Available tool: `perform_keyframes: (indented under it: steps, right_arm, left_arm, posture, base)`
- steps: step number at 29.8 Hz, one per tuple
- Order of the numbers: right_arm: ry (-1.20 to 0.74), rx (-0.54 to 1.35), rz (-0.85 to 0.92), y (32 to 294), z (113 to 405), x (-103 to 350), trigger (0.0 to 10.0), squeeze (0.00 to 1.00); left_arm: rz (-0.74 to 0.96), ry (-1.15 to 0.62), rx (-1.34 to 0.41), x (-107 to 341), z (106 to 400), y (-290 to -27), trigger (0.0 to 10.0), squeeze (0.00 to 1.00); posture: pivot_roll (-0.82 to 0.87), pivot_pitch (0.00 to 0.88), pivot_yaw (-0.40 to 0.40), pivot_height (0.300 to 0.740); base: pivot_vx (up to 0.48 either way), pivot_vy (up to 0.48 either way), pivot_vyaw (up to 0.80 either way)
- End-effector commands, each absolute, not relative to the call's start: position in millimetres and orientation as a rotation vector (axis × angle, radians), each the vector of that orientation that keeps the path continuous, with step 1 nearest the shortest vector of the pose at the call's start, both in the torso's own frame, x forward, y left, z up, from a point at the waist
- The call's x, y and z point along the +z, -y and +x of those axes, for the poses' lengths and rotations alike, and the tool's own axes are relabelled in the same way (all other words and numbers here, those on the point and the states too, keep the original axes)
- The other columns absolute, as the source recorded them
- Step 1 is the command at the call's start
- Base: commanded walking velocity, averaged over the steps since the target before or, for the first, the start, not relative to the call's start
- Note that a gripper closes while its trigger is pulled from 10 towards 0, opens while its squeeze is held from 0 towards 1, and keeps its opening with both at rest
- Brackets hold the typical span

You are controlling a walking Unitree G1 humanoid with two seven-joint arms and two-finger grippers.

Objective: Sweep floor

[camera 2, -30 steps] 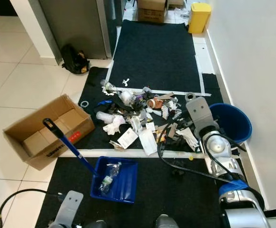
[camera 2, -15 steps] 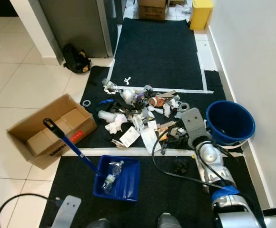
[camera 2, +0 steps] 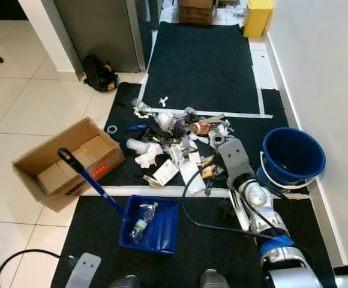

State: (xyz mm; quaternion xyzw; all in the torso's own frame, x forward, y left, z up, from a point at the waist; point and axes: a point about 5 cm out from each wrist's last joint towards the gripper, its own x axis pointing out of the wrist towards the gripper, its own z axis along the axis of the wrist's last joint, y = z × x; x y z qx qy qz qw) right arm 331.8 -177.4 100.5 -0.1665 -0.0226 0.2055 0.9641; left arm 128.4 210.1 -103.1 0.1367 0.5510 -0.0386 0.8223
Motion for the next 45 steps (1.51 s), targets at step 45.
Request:
perform_keyframes:
  steps: [45]
  right_arm:
    - [0.211,0.458,0.064,221.8,340.3,193.8,0.0,0.0]
  left_arm:
    - [0.278,-1.21,-0.134,-107.7,122.1,-195.8,10.0,0.0]
  posture:
    - [0.07,0.157,-0.015,0.74]
  base:
    - [0.0,0.0,0.0]
